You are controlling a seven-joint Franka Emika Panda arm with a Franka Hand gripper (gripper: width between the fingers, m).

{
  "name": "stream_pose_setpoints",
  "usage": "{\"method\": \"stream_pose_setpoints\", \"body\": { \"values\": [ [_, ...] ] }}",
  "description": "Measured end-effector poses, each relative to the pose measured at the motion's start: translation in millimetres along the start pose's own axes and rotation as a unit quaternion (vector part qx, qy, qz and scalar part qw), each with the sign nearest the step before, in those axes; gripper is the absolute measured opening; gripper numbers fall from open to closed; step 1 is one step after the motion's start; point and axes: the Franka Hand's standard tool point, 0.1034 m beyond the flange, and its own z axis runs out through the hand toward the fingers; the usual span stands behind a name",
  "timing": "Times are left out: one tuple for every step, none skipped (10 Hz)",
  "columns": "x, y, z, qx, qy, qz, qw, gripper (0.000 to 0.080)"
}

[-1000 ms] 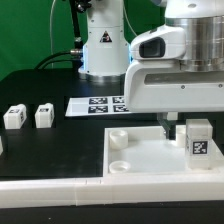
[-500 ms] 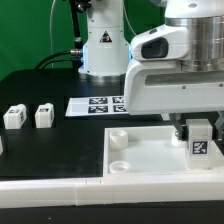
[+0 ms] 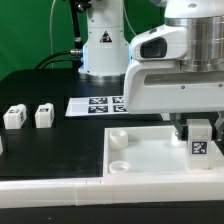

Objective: Assemble one leg

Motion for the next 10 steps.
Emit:
{"method": "stream_pose_setpoints", "body": {
  "values": [
    [-0.5, 0.2, 0.4, 0.0, 0.0, 0.066, 0.998, 0.0289],
    [-0.5, 0.7, 0.5, 0.0, 0.0, 0.14, 0.99, 0.0291],
    [-0.5, 1.3, 0.7, 0.001, -0.001, 0.197, 0.98, 0.0291],
    [-0.5, 1.6, 0.9, 0.002, -0.001, 0.26, 0.966, 0.0291],
    [-0.5, 2.1, 1.2, 0.003, -0.003, 0.349, 0.937, 0.0291],
    [-0.6, 1.9, 1.3, 0.004, -0.004, 0.402, 0.916, 0.0291],
    [-1.0, 1.3, 1.4, 0.006, -0.006, 0.465, 0.885, 0.0291],
    [-1.6, 0.3, 1.5, 0.004, -0.006, 0.517, 0.856, 0.0291],
    [-2.1, -0.7, 1.4, 0.003, -0.004, 0.573, 0.819, 0.0291],
    [-2.3, -1.4, 1.3, 0.004, -0.005, 0.614, 0.789, 0.0291]
  ]
}}
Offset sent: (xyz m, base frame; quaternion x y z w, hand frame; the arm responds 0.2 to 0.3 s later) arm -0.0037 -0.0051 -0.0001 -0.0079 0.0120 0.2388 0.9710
